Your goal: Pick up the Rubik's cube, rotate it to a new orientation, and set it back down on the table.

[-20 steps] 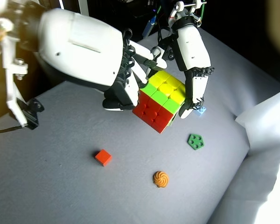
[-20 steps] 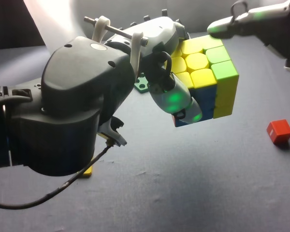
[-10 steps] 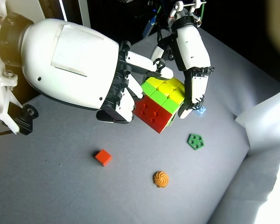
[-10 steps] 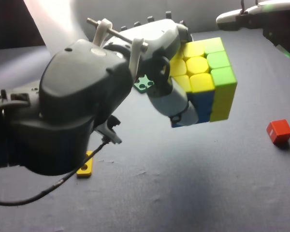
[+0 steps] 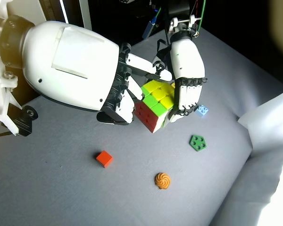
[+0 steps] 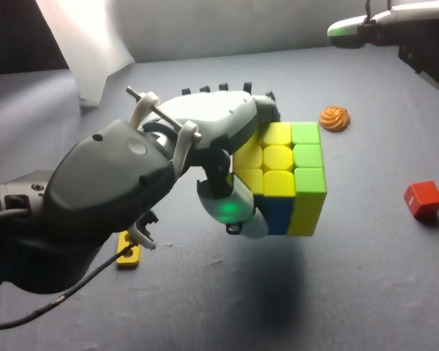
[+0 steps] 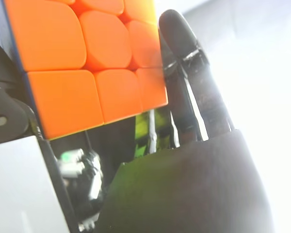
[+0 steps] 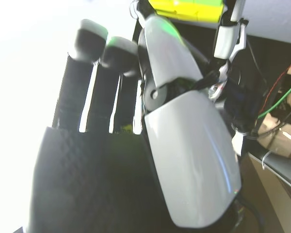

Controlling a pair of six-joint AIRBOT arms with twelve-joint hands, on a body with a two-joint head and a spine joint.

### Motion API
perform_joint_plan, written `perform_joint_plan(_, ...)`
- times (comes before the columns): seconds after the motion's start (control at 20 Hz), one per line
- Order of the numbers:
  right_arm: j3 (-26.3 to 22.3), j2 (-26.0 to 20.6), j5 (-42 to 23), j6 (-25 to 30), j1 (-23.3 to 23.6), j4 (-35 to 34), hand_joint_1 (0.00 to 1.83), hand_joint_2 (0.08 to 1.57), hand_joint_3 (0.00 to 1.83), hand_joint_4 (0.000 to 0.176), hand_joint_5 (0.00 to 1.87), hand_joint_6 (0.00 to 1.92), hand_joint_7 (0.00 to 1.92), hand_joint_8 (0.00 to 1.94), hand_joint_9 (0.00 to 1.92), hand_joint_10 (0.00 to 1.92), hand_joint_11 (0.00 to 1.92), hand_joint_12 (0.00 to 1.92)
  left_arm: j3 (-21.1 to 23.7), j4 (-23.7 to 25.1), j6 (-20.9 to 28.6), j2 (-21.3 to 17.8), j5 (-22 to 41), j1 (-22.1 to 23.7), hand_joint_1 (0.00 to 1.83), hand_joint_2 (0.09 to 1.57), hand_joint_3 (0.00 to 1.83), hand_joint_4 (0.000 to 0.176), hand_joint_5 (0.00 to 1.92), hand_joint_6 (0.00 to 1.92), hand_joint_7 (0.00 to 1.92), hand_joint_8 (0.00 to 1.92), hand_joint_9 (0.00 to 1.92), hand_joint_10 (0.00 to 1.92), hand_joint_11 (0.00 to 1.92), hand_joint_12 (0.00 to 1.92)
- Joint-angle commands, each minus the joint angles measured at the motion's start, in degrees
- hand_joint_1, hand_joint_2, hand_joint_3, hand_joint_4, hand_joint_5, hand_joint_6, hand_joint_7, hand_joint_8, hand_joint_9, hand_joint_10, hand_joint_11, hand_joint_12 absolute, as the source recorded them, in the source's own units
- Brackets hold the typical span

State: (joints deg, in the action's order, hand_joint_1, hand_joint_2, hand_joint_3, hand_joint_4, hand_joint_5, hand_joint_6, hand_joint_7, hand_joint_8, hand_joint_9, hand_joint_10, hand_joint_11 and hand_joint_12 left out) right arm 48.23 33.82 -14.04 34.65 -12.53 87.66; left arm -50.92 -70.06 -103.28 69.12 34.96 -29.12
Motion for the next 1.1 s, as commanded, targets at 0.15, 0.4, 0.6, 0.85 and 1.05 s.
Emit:
perform_joint_plan(0.15,-0.31,0.10,-0.49,-0.28,0.49,-1.75,1.57,1.20,0.00,0.176,0.14,0.01,0.80,1.94,0.95,1.92,0.84,1.92,-1.05,7.46,3.54,-0.04,2.11,-1.01,1.36,1.16,0.00,0.000,0.83,1.09,0.93,1.09,0.81,1.35,0.54,1.16)
perform_joint_plan(0.4,-0.43,0.10,-0.49,-0.44,0.41,-1.75,1.58,1.21,0.00,0.176,0.14,0.01,0.81,1.94,0.98,1.92,0.93,1.92,-1.65,8.65,4.19,-0.04,1.17,-1.89,1.37,1.15,0.00,0.000,0.83,1.08,0.95,1.06,0.81,1.35,0.51,1.20)
perform_joint_plan(0.6,-0.45,0.09,-0.49,-0.60,0.39,-1.75,1.55,1.21,0.00,0.176,0.11,0.00,0.81,1.94,0.97,1.92,0.91,1.92,-1.67,10.45,6.02,-0.04,1.16,-2.96,1.37,1.15,0.00,0.000,0.83,1.09,0.95,1.07,0.82,1.33,0.53,1.17)
perform_joint_plan(0.85,-0.51,0.10,-0.49,-0.82,0.38,-1.75,1.56,1.20,0.00,0.176,0.13,0.00,0.78,1.94,0.94,1.92,0.89,1.92,-1.81,11.11,6.02,-0.04,1.17,-3.20,1.36,1.18,0.00,0.000,0.79,1.16,0.87,1.19,0.79,1.38,0.53,1.14)
perform_joint_plan(1.05,-0.53,0.10,-0.49,-0.84,0.37,-1.75,1.57,1.20,0.00,0.176,0.09,0.00,0.77,1.94,0.96,1.92,0.94,1.92,-1.72,11.94,7.06,-0.04,1.17,-3.75,1.20,1.21,0.00,0.000,0.76,1.27,0.83,1.28,0.62,0.98,0.32,1.13)
